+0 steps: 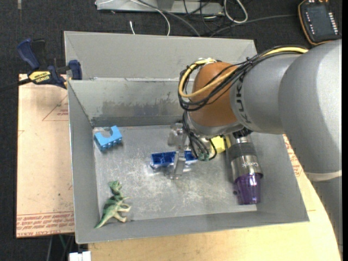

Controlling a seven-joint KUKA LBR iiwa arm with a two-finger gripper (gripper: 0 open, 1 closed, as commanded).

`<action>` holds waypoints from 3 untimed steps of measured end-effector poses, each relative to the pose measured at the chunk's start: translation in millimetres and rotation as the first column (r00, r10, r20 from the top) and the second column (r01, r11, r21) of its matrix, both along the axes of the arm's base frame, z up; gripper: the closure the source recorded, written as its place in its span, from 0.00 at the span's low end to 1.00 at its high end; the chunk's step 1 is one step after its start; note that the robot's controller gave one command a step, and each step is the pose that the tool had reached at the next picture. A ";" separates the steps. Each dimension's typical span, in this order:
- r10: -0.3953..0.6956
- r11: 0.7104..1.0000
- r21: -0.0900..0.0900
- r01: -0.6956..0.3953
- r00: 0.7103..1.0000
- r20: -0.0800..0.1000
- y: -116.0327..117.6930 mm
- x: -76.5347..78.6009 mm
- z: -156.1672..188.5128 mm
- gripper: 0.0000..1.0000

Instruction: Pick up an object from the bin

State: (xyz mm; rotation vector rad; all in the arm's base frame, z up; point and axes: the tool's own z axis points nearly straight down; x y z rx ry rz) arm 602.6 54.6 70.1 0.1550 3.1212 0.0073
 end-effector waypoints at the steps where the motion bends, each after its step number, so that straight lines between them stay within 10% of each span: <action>1: -0.068 0.998 0.005 0.068 0.998 -0.011 -4.6 -5.4 0.4 1.00; 3: -0.068 0.998 0.004 0.068 0.997 -0.020 -4.8 -8.0 17.1 1.00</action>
Offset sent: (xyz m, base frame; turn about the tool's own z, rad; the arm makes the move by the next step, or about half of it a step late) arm 0.0000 0.0000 0.0000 0.0000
